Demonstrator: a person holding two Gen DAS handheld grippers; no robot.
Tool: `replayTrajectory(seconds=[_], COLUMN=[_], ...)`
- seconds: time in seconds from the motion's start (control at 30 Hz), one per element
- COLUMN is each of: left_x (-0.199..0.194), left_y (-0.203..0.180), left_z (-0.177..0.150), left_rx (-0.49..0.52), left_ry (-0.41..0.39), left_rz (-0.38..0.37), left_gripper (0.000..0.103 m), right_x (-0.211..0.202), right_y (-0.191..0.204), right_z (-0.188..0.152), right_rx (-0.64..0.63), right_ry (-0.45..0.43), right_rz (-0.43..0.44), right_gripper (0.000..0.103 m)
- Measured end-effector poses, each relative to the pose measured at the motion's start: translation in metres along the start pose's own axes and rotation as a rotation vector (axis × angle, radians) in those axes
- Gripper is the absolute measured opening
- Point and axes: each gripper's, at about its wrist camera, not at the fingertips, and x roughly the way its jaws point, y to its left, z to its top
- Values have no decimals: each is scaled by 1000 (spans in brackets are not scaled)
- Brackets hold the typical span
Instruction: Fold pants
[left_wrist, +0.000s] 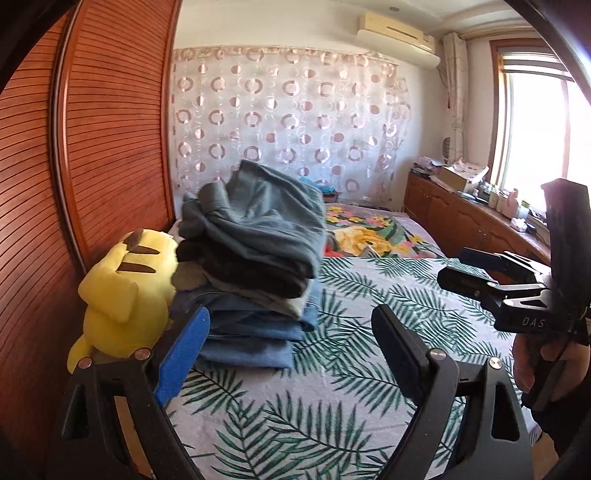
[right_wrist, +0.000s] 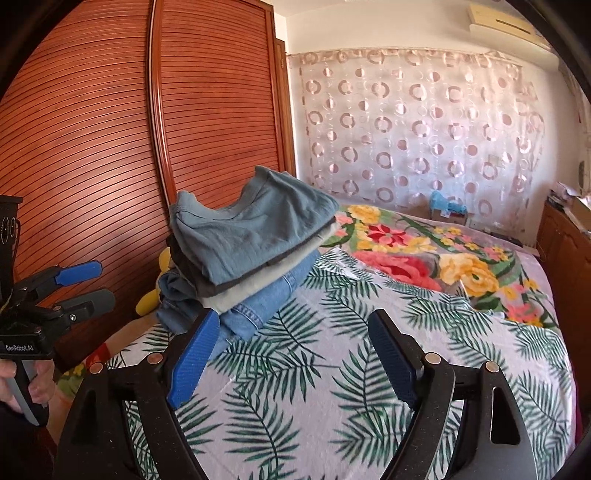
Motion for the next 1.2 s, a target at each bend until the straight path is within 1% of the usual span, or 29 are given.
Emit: replayTrajectory(seconds=[0.37, 0.57, 0.73, 0.93, 1.0, 1.2], left_x=[-2, -4, -11, -21, -27, -46], left_y=[-45, -77, -101, -124, -129, -138], left_z=[-8, -13, -14, -11, -9, 2], left_rx=[30, 60, 87, 113, 119, 126], left_ry=[8, 19, 16, 12, 6, -21], left_rz=[-84, -127, -157, -177, -176, -169], left_gripper=[90, 90, 90, 90, 90, 90], right_x=[-52, -88, -114, -143, -156, -186], right_y=[-11, -22, -31, -35, -38, -25], right_z=[-31, -52, -67, -71, -70, -62], right_rx=[55, 116, 169, 201, 211, 215], right_ry=[-12, -10, -5, -12, -30, -113], right_rz=[-66, -150, -203, -267, -275, -336], right_gripper=[86, 86, 86, 86, 86, 86])
